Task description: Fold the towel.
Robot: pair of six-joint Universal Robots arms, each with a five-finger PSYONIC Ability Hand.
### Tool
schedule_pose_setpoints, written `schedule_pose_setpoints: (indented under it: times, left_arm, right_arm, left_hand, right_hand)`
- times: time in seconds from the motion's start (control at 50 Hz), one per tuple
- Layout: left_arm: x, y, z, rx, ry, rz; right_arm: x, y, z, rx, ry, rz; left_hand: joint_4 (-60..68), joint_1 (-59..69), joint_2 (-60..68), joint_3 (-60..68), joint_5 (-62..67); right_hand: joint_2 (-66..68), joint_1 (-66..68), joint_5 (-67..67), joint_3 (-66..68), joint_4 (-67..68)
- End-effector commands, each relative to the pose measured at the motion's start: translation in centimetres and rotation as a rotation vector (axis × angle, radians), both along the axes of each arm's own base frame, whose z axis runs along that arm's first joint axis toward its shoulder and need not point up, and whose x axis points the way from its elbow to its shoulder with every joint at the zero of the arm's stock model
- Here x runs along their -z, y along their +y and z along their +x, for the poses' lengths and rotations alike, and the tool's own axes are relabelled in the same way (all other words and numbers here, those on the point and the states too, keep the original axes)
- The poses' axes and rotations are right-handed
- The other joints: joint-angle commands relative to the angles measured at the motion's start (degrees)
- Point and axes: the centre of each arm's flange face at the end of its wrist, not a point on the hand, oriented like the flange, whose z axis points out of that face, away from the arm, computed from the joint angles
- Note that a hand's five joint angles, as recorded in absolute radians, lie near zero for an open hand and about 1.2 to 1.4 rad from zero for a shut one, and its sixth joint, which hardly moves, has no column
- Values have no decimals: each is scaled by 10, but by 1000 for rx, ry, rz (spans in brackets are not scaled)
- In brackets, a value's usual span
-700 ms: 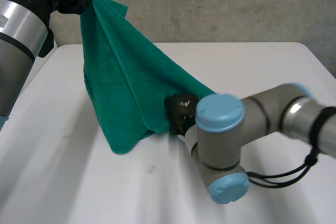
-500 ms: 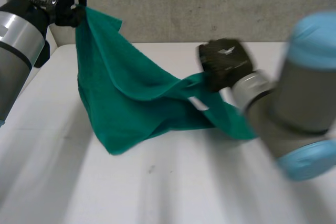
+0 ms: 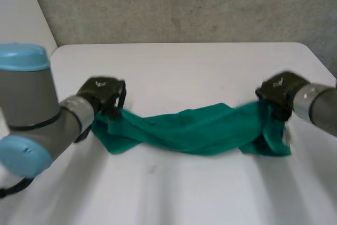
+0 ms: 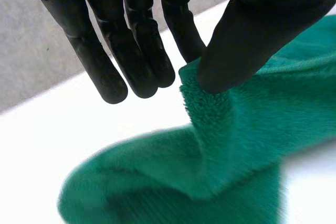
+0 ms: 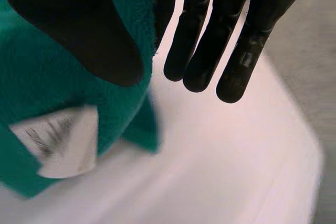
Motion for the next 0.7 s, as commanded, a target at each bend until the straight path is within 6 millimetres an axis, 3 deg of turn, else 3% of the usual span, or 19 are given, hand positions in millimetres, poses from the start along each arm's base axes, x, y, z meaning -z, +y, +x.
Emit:
schedule_pose_setpoints:
  times: [0.02, 0.04, 0.06, 0.08, 0.1, 0.18, 0.22, 0.26, 0.3, 0.36, 0.4, 0.44, 0.46, 0.5, 0.54, 0.58, 0.62, 0.64, 0.7]
  left_arm:
    - [-106, -68, -18, -113, 157, -486]
    - [-123, -71, -18, -131, 189, -551]
    - [-142, -72, -18, -147, 223, -617]
    - [-159, -71, -17, -162, 256, -679]
    - [-191, -68, -14, -188, 317, -793]
    - [-238, -53, -4, -228, 432, -982]
    - [-239, -47, -3, -227, 443, -995]
    - [-225, -42, -2, -223, 416, -949]
    - [-211, -39, -2, -220, 394, -907]
    - [-174, -31, -1, -213, 333, -802]
    - [-142, -23, 0, -202, 282, -715]
    - [-122, -16, 2, -198, 249, -659]
    - [-112, -13, 3, -195, 233, -631]
    - [-78, -3, 7, -186, 179, -542]
    - [-56, 4, 9, -178, 143, -479]
    - [-23, 17, 11, -160, 90, -388]
    - [-12, 22, 11, -151, 72, -358]
    - [20, 35, 7, -116, 21, -268]
    - [45, 44, 2, -88, -19, -200]
  right_arm:
    - [-96, -75, 10, 157, -240, -536]
    - [-111, -79, 12, 160, -275, -602]
    - [-139, -84, 14, 161, -347, -730]
    - [-151, -86, 14, 160, -380, -788]
    - [-162, -87, 14, 157, -414, -843]
    - [-218, -70, 11, 119, -547, -1086]
    - [-235, -54, 8, 97, -575, -1148]
    - [-230, -49, 9, 74, -565, -1126]
    - [-208, -50, 15, 22, -532, -1040]
    - [-182, -50, 17, -7, -497, -932]
    - [-149, -50, 18, -14, -450, -786]
    - [-138, -49, 16, -10, -432, -734]
    - [-106, -42, 15, -3, -383, -579]
    - [-97, -39, 14, 1, -368, -530]
    - [-52, -30, 12, 13, -294, -343]
    - [-30, -27, 11, 14, -263, -263]
    - [1, -24, 10, 6, -221, -169]
    - [10, -23, 10, 7, -206, -142]
    - [46, -22, 5, 15, -158, -37]
  left_hand:
    - [115, 158, 113, 117, 145]
    - [115, 158, 113, 117, 145]
    - [115, 158, 113, 117, 145]
    - [115, 158, 113, 117, 145]
    - [115, 158, 113, 117, 145]
    - [115, 158, 113, 117, 145]
    - [115, 158, 113, 117, 145]
    - [115, 158, 113, 117, 145]
    - [115, 158, 113, 117, 145]
    - [115, 158, 113, 117, 145]
    - [115, 158, 113, 117, 145]
    - [115, 158, 113, 117, 145]
    - [115, 158, 113, 117, 145]
    - [115, 158, 113, 117, 145]
    - [115, 158, 113, 117, 145]
    - [115, 158, 113, 117, 145]
    - [115, 158, 113, 117, 145]
    - [115, 158, 113, 117, 145]
    - [115, 158, 113, 117, 145]
  right_hand:
    - [128, 243, 133, 123, 118]
    - [128, 243, 133, 123, 118]
    - [128, 243, 133, 123, 118]
    - [128, 243, 133, 123, 118]
    - [128, 243, 133, 123, 118]
    - [128, 243, 133, 123, 118]
    - [128, 243, 133, 123, 118]
    - [128, 243, 133, 123, 118]
    - [128, 243, 133, 123, 118]
    - [128, 243, 133, 123, 118]
    - [128, 243, 133, 123, 118]
    - [128, 243, 133, 123, 118]
    - [128, 243, 133, 123, 118]
    - [128, 243, 133, 123, 118]
    - [128, 243, 133, 123, 118]
    - [128, 243, 133, 123, 118]
    - [128, 243, 133, 123, 118]
    - [128, 243, 133, 123, 118]
    - [128, 243, 133, 123, 118]
